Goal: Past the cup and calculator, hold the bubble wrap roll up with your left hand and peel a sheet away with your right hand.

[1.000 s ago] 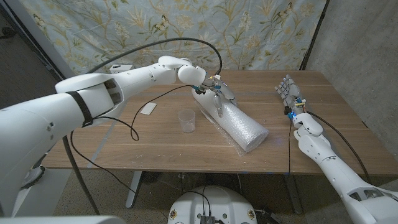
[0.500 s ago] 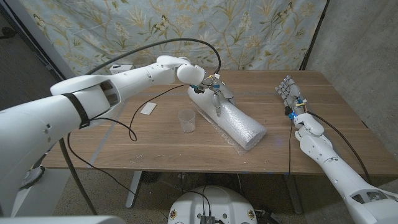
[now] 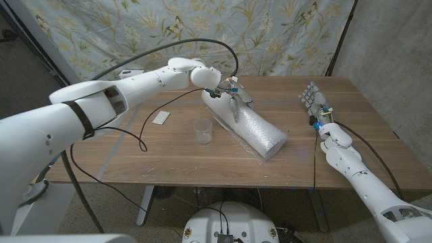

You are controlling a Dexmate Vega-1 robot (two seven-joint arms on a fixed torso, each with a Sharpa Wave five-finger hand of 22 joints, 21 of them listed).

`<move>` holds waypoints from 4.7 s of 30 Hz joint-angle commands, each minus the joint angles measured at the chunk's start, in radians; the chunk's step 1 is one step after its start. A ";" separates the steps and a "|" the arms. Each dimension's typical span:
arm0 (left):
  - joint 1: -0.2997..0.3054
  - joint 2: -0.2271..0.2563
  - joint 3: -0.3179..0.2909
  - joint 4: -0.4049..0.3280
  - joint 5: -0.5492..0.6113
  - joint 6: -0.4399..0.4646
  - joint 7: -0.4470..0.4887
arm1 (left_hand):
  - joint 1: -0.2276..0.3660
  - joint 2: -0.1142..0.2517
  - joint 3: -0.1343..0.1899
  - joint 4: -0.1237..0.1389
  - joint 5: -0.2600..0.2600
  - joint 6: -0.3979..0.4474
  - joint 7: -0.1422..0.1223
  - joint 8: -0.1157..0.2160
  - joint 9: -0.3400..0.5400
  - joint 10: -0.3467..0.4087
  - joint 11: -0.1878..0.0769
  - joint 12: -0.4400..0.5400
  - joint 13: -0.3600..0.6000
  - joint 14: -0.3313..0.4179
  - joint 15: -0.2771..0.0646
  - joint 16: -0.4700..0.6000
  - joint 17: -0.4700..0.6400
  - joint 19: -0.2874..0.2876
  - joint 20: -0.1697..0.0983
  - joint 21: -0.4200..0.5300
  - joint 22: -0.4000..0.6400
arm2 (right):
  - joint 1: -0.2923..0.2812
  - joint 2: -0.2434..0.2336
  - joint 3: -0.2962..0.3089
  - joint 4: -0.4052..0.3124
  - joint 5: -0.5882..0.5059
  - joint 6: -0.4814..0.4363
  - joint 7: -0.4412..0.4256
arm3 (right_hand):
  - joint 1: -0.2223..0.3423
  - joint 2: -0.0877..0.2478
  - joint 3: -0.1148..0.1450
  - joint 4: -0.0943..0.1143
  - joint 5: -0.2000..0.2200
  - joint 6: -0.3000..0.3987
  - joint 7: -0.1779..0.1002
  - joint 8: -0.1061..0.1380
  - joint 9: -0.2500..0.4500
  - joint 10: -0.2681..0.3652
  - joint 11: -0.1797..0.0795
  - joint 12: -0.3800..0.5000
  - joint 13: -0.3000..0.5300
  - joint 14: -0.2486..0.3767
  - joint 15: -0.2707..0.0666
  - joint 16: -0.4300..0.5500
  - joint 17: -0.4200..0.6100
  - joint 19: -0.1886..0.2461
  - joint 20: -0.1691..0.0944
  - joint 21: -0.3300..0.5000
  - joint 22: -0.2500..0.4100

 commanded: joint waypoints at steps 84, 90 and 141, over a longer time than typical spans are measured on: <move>0.236 0.067 -0.329 -0.272 -0.317 0.470 0.265 | 0.070 0.082 -0.011 0.011 0.013 0.087 -0.022 0.056 0.068 0.082 -0.056 0.013 0.099 0.051 -0.014 -0.014 0.013 -0.020 0.001 0.016 0.000 | -0.103 -0.098 0.017 -0.217 -0.027 -0.157 -0.039 | -0.012 0.004 0.014 -0.013 -0.003 0.005 0.008 0.009 0.001 -0.006 0.002 0.008 0.002 -0.007 -0.002 0.005 0.001 0.001 0.000 0.007 0.004; 0.257 0.046 -0.342 -0.253 -0.365 0.488 0.309 | 0.072 0.083 -0.012 0.011 0.014 0.096 -0.018 0.062 0.071 0.088 -0.053 0.014 0.102 0.057 -0.014 -0.011 0.017 -0.020 0.002 0.018 -0.001 | -0.117 -0.104 0.022 -0.231 -0.026 -0.165 -0.040 | -0.012 0.004 0.015 -0.014 -0.003 0.005 0.008 0.009 0.001 -0.006 -0.001 0.008 0.002 -0.007 -0.004 0.005 0.001 0.001 0.000 0.007 0.004; 0.433 -0.128 -0.592 -0.142 -1.021 0.621 0.332 | 0.086 0.094 -0.015 0.009 0.048 0.120 0.030 0.097 0.100 0.113 -0.006 0.011 0.135 0.085 0.028 0.001 0.027 -0.033 0.027 0.022 -0.001 | -0.137 -0.129 0.010 -0.287 -0.049 -0.197 -0.024 | -0.011 0.005 0.021 -0.020 -0.003 0.013 0.012 0.011 0.001 -0.006 -0.001 0.008 0.001 -0.008 -0.004 0.006 0.001 0.000 0.000 0.007 0.004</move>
